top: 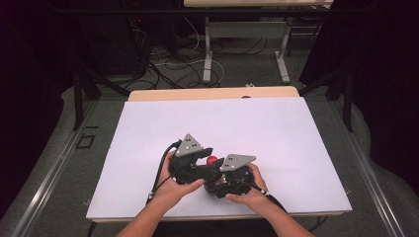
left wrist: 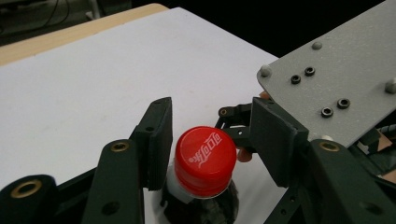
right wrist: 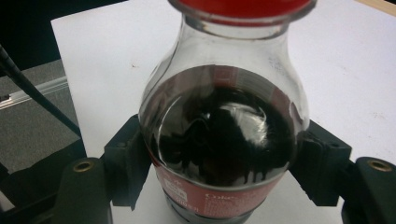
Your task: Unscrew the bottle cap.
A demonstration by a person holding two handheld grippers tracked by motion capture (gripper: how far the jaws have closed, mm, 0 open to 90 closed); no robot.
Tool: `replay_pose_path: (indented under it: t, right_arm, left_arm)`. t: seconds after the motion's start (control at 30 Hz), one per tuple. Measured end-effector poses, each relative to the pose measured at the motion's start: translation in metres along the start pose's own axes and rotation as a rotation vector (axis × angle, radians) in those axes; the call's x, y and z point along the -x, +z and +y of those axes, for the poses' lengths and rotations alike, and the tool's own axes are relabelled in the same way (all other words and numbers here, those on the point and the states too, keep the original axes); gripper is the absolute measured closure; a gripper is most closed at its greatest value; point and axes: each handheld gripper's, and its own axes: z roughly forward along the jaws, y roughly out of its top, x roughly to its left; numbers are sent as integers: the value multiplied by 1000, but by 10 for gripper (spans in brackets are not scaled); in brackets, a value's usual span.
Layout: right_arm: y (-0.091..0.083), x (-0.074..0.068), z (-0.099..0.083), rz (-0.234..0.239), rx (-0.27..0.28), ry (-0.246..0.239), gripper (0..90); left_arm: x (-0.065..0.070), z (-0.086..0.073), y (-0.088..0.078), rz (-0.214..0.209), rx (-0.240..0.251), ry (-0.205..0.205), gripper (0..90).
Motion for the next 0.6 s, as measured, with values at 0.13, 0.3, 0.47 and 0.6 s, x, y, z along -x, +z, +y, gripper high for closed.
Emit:
replay_pose_path:
  t: [0.13, 0.3, 0.47, 0.6]
  right_arm:
    - [-1, 1, 0, 12, -9, -11, 292]
    - [-1, 1, 1, 14, 10, -17, 291]
    - [-1, 0, 1, 23, 12, -17, 291]
    - [-1, 0, 1, 32, 15, -28, 291]
  left_arm:
    - [-12, 2, -8, -79, 1, 0, 437]
    - [-24, 3, -13, -173, -24, 42, 432]
    - [-31, -1, -9, -212, -38, 85, 460]
    - [-35, -5, -6, -244, -37, 63, 499]
